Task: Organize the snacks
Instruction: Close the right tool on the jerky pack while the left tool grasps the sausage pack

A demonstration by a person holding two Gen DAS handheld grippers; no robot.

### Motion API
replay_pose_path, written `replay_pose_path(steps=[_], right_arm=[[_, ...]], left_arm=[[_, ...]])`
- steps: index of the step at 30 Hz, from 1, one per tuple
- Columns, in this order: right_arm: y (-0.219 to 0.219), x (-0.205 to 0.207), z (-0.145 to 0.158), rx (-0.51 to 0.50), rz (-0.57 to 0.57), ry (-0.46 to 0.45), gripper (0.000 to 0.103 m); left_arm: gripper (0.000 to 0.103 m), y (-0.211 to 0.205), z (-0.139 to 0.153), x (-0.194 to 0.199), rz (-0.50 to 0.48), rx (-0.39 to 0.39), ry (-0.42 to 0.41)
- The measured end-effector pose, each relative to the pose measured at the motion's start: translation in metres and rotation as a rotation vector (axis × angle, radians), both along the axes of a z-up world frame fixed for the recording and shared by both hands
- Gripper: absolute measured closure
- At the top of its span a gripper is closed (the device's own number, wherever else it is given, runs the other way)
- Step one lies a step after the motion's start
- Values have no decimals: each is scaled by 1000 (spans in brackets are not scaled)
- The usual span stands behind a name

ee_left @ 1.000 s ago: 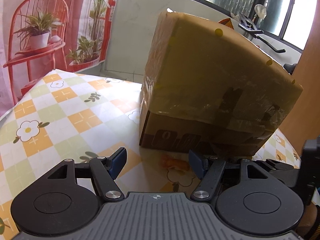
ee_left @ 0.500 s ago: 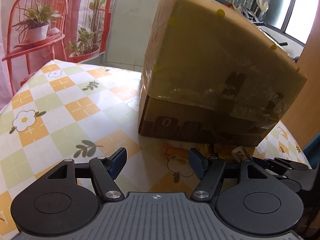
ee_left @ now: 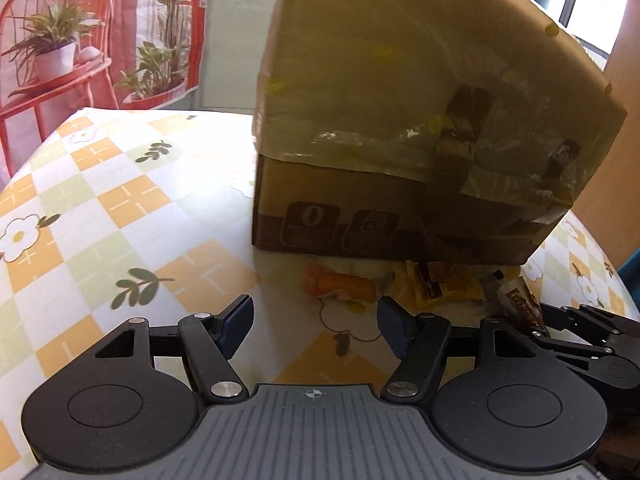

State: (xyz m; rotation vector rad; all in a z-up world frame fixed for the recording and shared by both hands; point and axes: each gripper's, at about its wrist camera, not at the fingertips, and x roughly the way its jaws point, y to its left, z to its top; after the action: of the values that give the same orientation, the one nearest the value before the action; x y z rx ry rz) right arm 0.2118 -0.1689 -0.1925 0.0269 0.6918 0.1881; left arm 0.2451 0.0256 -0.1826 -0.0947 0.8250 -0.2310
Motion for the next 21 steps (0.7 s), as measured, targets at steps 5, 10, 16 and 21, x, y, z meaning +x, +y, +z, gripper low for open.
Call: replay_pose_path(steps=[5,10,16,21], right_arm=[[-2,-1,0,16,2,-6,55],[-3,-3,0,12,2,-9,55],[-4,-3,0,16,2,-9,55],[-4,-3,0,21,2,-9,55]], left_arm=[[33,-14,-4,9,-21,29,-4],[33,-23,-8,18,-16,50,-13],[35,-26,-14,24,-3,52,-18],[39,-30,-19,23,-4,102,-33]])
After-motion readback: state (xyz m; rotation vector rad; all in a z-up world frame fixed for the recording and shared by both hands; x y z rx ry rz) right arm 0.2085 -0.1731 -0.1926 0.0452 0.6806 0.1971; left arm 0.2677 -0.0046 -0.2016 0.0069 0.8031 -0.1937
